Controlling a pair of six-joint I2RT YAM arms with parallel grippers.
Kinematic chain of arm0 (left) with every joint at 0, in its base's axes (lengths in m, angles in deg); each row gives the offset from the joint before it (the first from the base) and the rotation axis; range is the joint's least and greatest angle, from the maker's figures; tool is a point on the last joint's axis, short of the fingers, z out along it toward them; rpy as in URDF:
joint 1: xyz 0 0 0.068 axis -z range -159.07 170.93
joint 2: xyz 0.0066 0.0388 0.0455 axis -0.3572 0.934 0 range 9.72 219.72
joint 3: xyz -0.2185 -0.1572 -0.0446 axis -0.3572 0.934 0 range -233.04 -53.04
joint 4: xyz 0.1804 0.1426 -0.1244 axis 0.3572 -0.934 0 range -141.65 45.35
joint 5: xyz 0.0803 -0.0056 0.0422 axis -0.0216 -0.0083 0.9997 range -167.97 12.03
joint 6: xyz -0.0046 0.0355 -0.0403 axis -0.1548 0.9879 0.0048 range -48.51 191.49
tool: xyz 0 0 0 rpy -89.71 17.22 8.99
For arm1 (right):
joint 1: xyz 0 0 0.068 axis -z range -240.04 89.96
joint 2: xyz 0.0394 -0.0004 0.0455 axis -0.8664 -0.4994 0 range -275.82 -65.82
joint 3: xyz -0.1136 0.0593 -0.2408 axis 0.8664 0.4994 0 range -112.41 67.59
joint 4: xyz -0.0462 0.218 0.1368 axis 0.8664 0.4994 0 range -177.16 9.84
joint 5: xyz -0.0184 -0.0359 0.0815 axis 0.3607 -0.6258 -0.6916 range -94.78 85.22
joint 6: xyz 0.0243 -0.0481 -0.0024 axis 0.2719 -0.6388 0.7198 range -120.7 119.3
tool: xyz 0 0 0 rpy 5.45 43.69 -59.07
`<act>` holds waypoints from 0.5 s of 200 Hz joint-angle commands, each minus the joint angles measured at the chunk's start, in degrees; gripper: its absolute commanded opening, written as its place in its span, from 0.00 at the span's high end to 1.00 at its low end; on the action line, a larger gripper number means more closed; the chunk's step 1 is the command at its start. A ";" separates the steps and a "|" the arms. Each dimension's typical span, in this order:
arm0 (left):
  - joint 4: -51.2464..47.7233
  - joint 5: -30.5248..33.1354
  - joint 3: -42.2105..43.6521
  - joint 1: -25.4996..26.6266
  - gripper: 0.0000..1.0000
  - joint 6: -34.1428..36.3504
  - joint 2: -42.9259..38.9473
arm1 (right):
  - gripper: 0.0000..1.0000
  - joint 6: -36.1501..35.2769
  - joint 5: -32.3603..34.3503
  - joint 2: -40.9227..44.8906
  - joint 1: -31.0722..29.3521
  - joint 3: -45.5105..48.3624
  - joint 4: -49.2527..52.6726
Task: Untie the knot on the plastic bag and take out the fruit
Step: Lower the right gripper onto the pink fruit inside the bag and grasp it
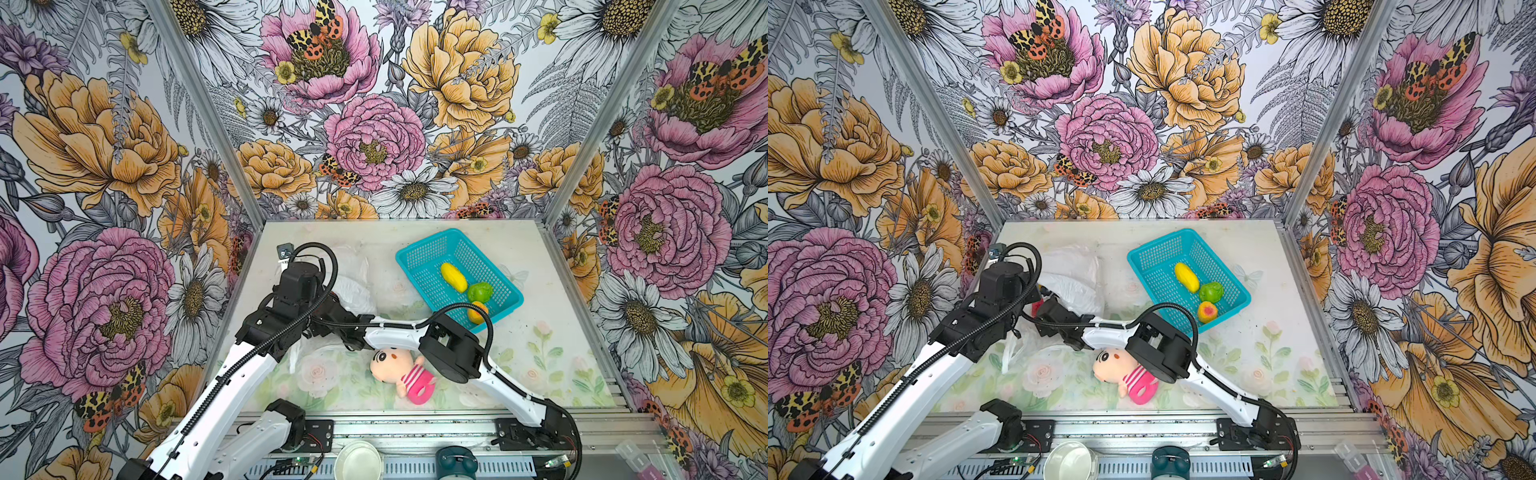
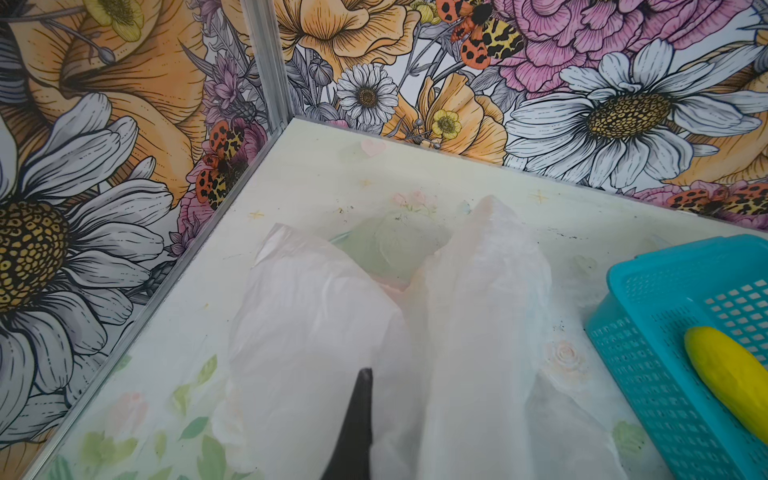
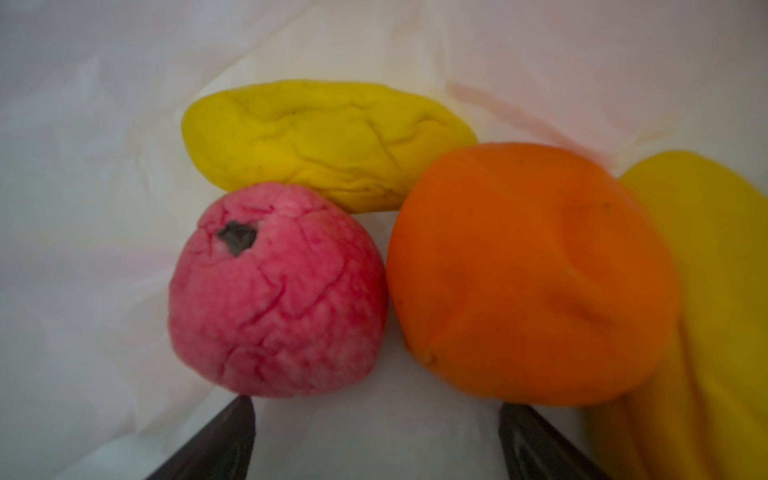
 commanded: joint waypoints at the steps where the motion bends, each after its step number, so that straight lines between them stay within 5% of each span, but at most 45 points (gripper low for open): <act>1: -0.86 0.18 1.04 -1.04 1.00 -0.87 -0.92 | 0.05 -3.92 -2.49 -0.96 -0.60 0.01 -2.14; 67: -3.47 -5.02 0.45 -1.23 1.00 -4.87 -1.14 | 0.05 -3.52 -3.83 -6.01 -0.36 -9.08 0.30; 100: -12.79 -7.75 -4.70 -1.62 1.00 -8.63 2.10 | 0.20 -3.47 -3.66 -7.44 -0.06 -11.27 2.03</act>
